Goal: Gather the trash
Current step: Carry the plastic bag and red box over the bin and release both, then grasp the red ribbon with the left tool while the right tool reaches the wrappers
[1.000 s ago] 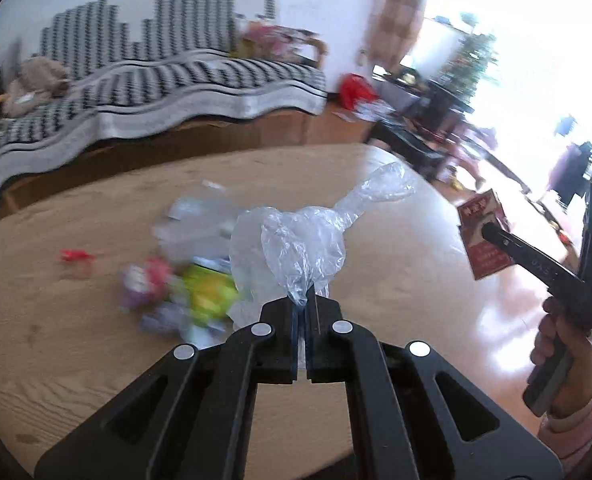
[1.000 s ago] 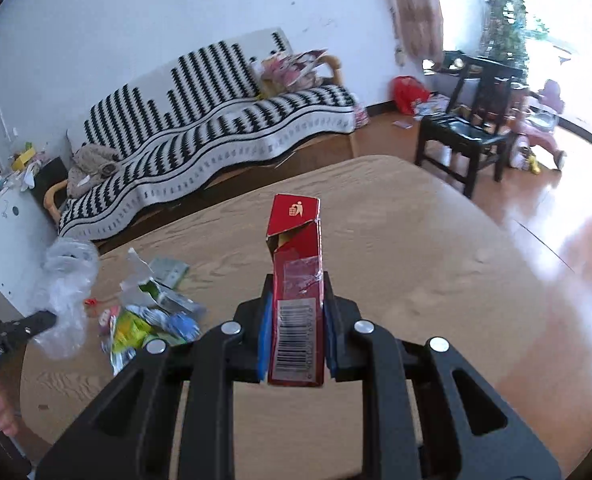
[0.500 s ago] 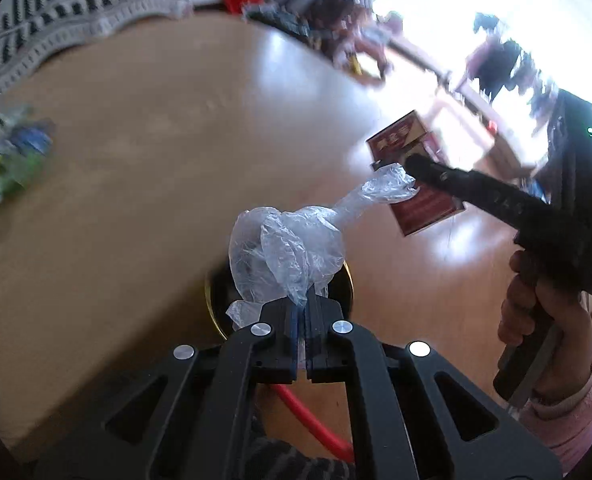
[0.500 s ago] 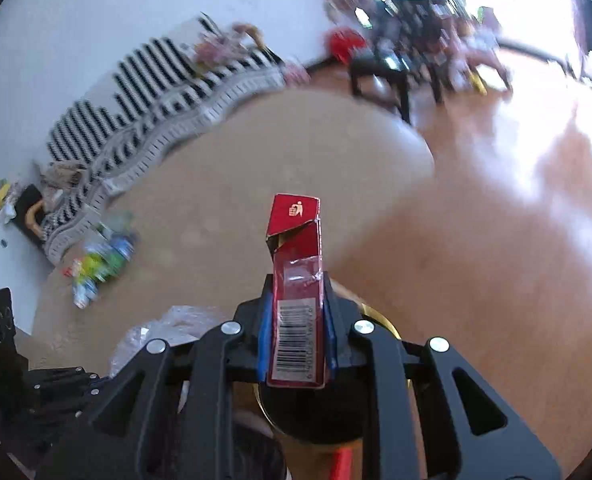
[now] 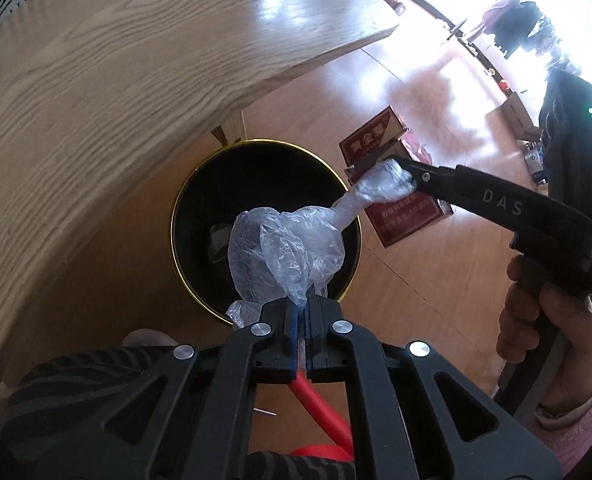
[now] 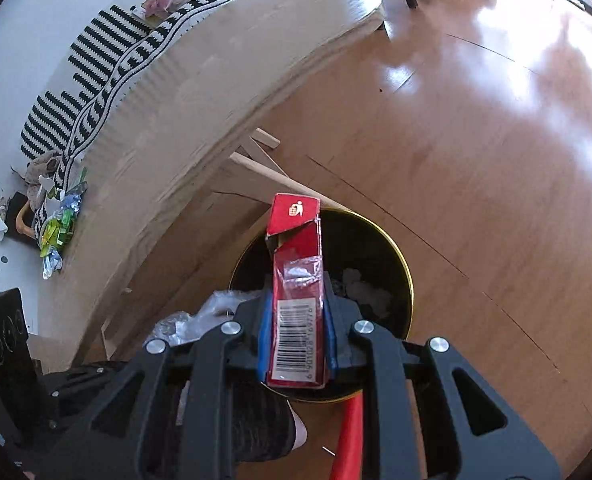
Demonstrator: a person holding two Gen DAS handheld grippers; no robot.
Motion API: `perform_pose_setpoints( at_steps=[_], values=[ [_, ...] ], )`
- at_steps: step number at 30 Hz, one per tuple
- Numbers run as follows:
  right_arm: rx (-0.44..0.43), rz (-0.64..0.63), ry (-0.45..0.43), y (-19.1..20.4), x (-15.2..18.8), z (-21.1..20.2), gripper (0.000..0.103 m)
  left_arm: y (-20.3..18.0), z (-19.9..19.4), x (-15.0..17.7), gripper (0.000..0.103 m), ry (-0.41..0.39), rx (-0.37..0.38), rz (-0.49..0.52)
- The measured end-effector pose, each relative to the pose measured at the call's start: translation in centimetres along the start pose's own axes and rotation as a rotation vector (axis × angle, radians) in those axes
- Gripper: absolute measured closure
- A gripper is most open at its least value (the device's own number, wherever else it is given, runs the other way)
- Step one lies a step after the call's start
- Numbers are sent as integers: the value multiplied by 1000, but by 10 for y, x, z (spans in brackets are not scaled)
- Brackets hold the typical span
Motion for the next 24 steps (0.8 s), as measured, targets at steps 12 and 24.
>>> perform_pose_setpoints(
  at_steps=[12, 24],
  values=[
    [-49, 48, -104, -1, -28, -18, 7, -6, -7, -5, 6, -33, 10, 14],
    [-19, -79, -232, 30, -38, -39, 7, 37, -101, -7, 6, -288, -25, -33]
  ],
)
Point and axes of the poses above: each gripper's, at about its wrist camera, not at the fingertips, and z roughly the way its jaws point, y to its left, x to its underside, the point moved 3 cm from there along z, roughly the way its jaws point, and after that the axes turned 1 degree about -y, right-handed, at the moved point
